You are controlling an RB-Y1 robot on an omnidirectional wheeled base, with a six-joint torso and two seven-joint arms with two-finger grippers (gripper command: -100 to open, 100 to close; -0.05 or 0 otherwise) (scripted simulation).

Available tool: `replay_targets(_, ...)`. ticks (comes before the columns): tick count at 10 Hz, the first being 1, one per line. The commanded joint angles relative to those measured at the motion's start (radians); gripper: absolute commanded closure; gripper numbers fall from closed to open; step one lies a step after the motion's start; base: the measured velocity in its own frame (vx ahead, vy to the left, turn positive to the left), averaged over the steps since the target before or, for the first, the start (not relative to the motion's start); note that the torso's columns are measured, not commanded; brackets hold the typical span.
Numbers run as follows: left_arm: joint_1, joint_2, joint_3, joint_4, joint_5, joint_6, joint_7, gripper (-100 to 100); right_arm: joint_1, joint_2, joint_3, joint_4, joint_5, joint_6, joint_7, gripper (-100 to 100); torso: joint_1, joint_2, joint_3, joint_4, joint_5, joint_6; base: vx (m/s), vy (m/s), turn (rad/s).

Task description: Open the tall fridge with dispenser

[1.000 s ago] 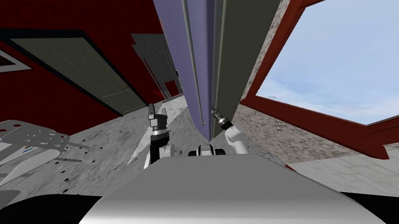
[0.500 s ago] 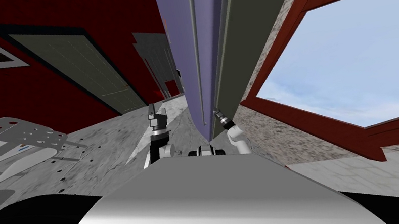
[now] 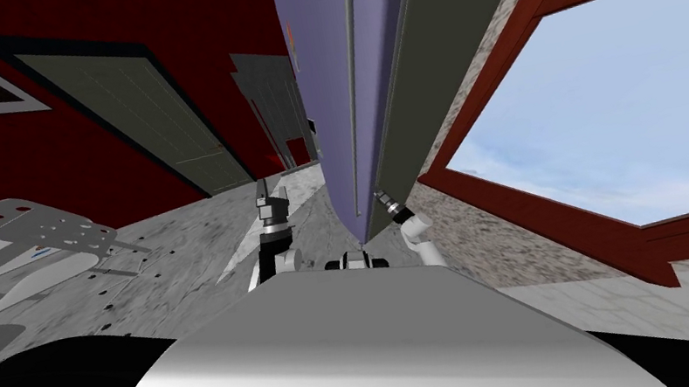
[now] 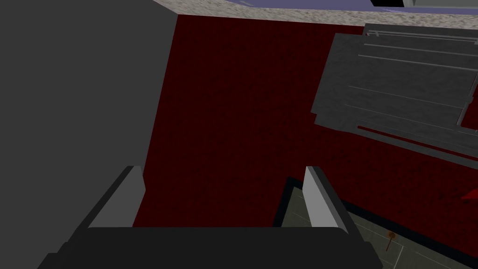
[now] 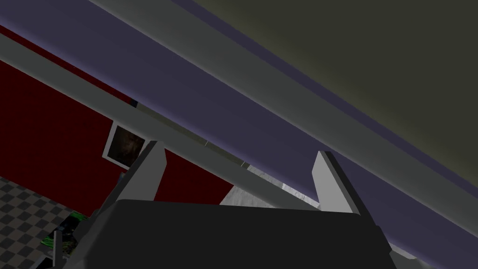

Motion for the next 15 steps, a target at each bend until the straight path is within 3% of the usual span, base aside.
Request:
replay_targets(1,0.000,0.000,0.000,0.000,0.000,0.000,0.000,0,0.023,-0.013,0.009,0.006,-0.009,0.032,0.023,-100,0.000,-0.002,-0.001,0.000,0.000,0.000,0.104,0.034,0.020)
replay_targets(4,0.000,0.000,0.000,0.000,0.000,0.000,0.000,0,0.026,0.054,0.010,0.004,-0.016,0.041,0.026,-100,0.008,-0.017,-0.009,-0.001,0.000,-0.014,0.044,0.005,-0.010)
replay_targets(8,0.000,0.000,0.000,0.000,0.000,0.000,0.000,0,0.027,0.153,0.010,0.003,-0.020,0.045,0.028,-100,0.016,-0.023,-0.012,0.002,0.002,-0.018,-0.005,-0.001,-0.004)
replay_targets(11,0.000,0.000,0.000,0.000,0.000,0.000,0.000,0,0.027,0.170,0.010,0.003,-0.020,0.045,0.028,-100,0.017,-0.024,-0.012,0.005,0.003,-0.020,-0.010,-0.007,-0.009)
replay_targets(12,0.000,0.000,0.000,0.000,0.000,0.000,0.000,0,0.053,0.164,0.002,0.017,-0.017,0.042,0.034,-100,0.017,-0.025,-0.013,0.006,0.003,-0.021,-0.039,-0.024,-0.055)
replay_targets(13,0.000,0.000,0.000,0.000,0.000,0.000,0.000,0,0.038,0.159,0.000,0.006,-0.017,0.015,0.011,-100,0.013,-0.019,-0.010,0.001,0.002,-0.013,-0.009,-0.012,-0.073)
replay_targets(14,0.000,0.000,0.000,0.000,0.000,0.000,0.000,0,0.050,0.159,-0.005,0.016,-0.019,0.035,0.028,-100,0.008,-0.017,-0.009,0.000,0.001,-0.010,-0.015,-0.013,-0.065)
replay_targets(15,0.000,0.000,0.000,0.000,0.000,0.000,0.000,0,0.050,0.157,-0.008,0.013,-0.021,0.033,0.025,100,0.006,-0.013,-0.007,-0.002,0.000,-0.007,-0.028,-0.012,-0.026)
